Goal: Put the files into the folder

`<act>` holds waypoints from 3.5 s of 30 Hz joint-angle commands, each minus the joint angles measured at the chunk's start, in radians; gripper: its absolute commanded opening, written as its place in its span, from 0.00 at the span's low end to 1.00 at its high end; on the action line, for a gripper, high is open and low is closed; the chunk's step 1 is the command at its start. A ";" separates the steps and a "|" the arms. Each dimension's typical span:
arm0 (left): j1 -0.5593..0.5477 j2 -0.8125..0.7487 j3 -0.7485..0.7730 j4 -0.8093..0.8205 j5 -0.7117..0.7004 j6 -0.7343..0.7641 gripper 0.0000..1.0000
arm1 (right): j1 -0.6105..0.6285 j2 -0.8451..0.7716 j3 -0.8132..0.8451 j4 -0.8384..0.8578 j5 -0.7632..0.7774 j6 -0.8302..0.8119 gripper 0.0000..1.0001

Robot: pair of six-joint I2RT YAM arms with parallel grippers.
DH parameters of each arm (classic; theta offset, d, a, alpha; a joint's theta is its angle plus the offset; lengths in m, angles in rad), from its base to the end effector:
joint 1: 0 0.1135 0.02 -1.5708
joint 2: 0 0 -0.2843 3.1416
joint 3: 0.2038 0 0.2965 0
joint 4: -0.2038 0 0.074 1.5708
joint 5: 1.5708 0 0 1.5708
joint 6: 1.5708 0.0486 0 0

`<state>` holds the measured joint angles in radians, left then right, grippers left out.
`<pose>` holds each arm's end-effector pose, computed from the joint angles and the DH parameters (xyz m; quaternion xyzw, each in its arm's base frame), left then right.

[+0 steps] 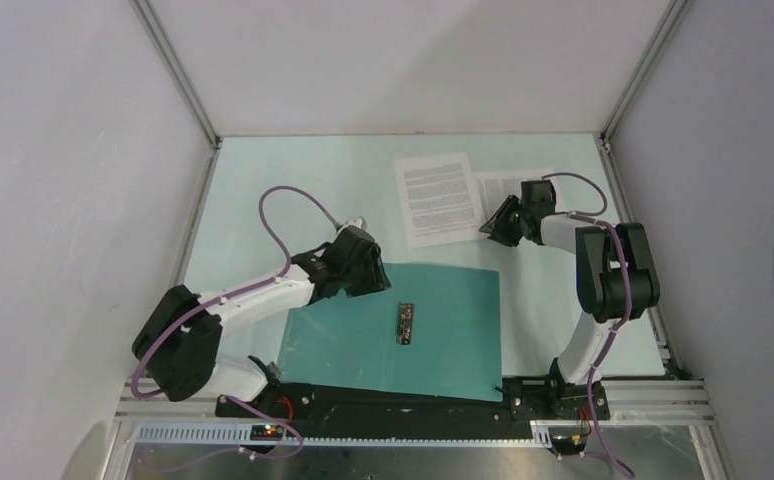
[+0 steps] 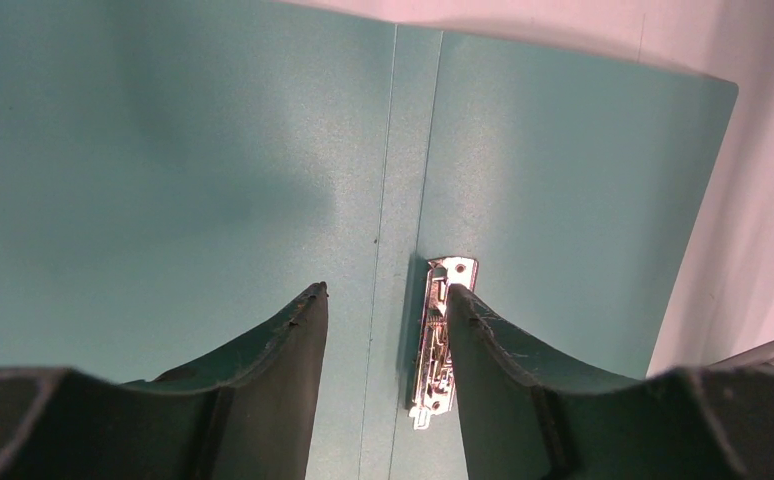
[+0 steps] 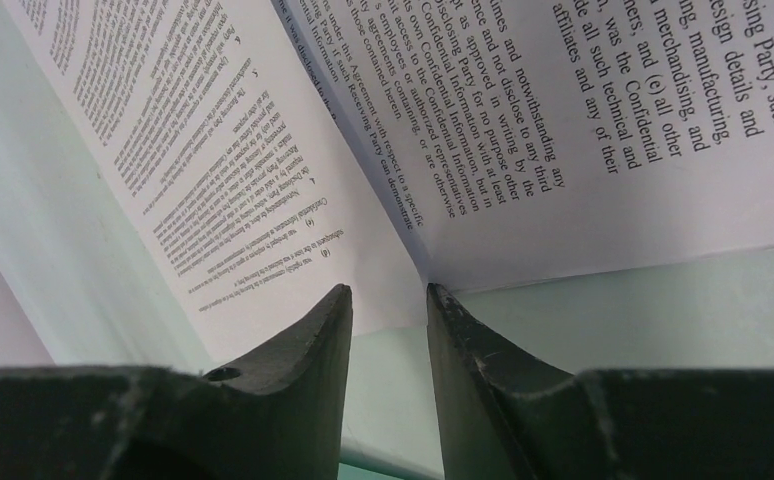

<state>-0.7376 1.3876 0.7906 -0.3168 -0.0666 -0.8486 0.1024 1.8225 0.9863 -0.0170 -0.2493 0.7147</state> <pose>0.2367 -0.2107 0.1824 -0.0632 0.9440 -0.2076 0.2487 0.4062 0.0538 0.1224 0.2384 0.8990 0.2452 0.2735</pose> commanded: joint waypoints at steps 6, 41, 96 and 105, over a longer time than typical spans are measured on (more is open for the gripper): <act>0.024 0.000 0.055 0.021 0.016 -0.002 0.56 | -0.003 0.017 0.048 0.022 0.012 0.016 0.25; 0.175 0.307 0.108 0.344 0.313 -0.619 1.00 | 0.203 -0.657 -0.130 -0.322 -0.016 0.356 0.00; 0.112 0.191 -0.156 0.644 0.528 -0.751 0.00 | 0.089 -1.135 -0.626 -0.403 -0.055 0.276 0.99; 0.127 0.088 -0.248 0.644 0.580 -0.775 0.00 | 0.109 -1.172 -0.802 -0.220 -0.151 0.415 0.99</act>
<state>-0.6182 1.5394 0.5652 0.3176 0.4637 -1.5982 0.1867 0.6598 0.2214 -0.3698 -0.3435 1.0569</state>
